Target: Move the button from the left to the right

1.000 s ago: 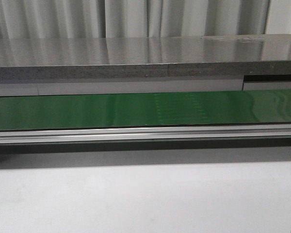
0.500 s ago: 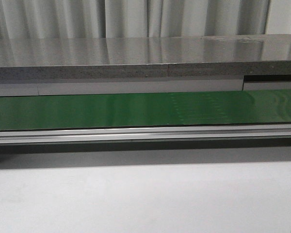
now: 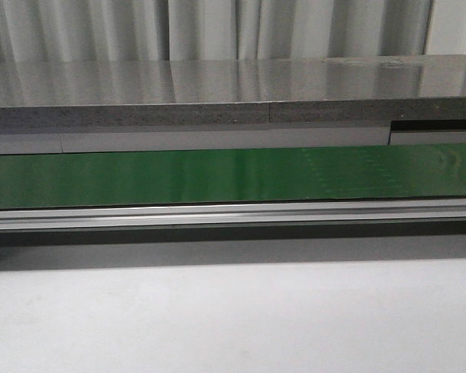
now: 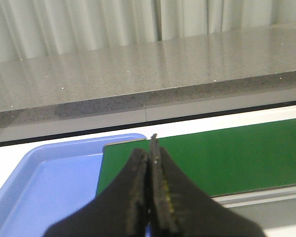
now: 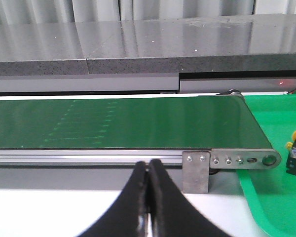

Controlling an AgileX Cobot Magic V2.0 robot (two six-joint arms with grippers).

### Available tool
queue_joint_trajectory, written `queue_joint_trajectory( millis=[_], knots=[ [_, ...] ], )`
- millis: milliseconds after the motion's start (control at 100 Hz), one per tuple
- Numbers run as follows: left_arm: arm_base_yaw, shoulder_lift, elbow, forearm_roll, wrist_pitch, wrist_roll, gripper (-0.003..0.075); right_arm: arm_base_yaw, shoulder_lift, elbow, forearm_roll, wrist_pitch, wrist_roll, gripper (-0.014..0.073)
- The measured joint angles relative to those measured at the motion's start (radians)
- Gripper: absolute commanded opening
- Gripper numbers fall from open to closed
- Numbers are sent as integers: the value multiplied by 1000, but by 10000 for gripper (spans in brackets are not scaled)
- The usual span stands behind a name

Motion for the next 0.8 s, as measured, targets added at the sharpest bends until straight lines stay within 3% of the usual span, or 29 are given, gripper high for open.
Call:
queue_joint_trajectory(
  millis=[170,800],
  knots=[
    [0,-128,94,75,-1,-118,-19,0,0,0,0,0,0,-68],
    [0,-190,135,90,-22,-136,-19,0,0,0,0,0,0,-68]
  ],
)
